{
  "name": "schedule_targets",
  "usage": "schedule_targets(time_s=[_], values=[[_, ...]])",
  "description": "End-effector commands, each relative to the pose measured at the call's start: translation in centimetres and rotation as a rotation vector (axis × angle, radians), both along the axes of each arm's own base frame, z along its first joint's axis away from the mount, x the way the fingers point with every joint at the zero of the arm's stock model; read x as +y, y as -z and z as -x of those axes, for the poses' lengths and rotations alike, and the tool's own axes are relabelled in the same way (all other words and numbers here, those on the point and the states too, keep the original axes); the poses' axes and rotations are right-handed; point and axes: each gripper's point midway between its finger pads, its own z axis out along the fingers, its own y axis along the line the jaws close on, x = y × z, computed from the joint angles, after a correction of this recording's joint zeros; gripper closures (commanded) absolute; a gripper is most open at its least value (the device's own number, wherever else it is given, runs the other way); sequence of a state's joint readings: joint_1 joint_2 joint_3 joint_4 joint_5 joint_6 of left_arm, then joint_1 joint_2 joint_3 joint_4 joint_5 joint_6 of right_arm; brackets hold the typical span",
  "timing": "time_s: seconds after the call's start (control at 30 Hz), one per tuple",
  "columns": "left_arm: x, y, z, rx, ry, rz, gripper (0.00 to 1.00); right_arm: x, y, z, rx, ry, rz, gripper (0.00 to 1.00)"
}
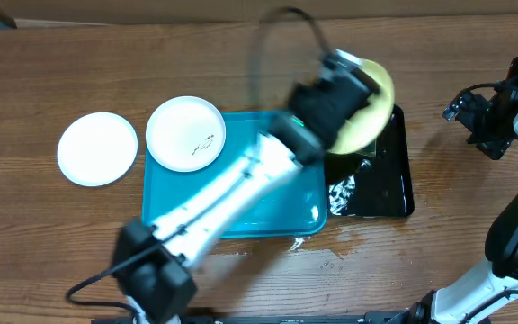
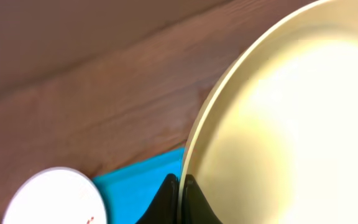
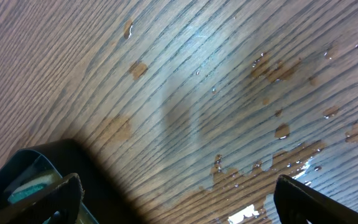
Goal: Clean dirty plates on tray and stack at the side
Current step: 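Carry the yellow plate left and set it on the table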
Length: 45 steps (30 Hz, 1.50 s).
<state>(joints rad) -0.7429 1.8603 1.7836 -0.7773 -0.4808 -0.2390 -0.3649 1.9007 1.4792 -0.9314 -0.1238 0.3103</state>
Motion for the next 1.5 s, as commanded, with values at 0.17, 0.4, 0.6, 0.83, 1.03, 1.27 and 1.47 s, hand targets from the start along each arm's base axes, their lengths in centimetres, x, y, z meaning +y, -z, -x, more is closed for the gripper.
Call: schedule_targets(time_s=[0.17, 0.4, 0.6, 0.83, 1.03, 1.27, 1.47], values=[[14.7, 0.1, -1.9, 0.316, -0.209, 0.35, 0.96, -0.2, -1.8, -0.5, -0.047, 0.003, 0.016, 0.0], [31.2, 2.1, 0.1, 0.44, -0.603, 0.514, 0.95, -0.2, -1.8, -0.5, -0.047, 0.003, 0.016, 0.0], [42.6, 2.4, 3.3, 0.39, -0.933, 0.619, 0.96, -0.2, -1.8, -0.5, -0.047, 0.003, 0.016, 0.0], [48.9, 2.7, 6.5, 0.34, -1.159, 0.594, 0.96, -0.2, -1.8, -0.5, -0.047, 0.003, 0.016, 0.0], [51.5, 4.8, 8.9, 0.341, -1.332, 0.45, 0.96, -0.2, -1.8, -0.5, -0.047, 0.003, 0.016, 0.0], [50.8, 10.1, 8.7, 0.377, -1.326, 0.498, 0.96, -0.2, -1.8, -0.5, -0.047, 0.003, 0.016, 0.0], [50.4, 11.6, 8.5, 0.384, -1.309, 0.519, 0.85, -0.2, -1.8, -0.5, -0.047, 0.003, 0.016, 0.0]])
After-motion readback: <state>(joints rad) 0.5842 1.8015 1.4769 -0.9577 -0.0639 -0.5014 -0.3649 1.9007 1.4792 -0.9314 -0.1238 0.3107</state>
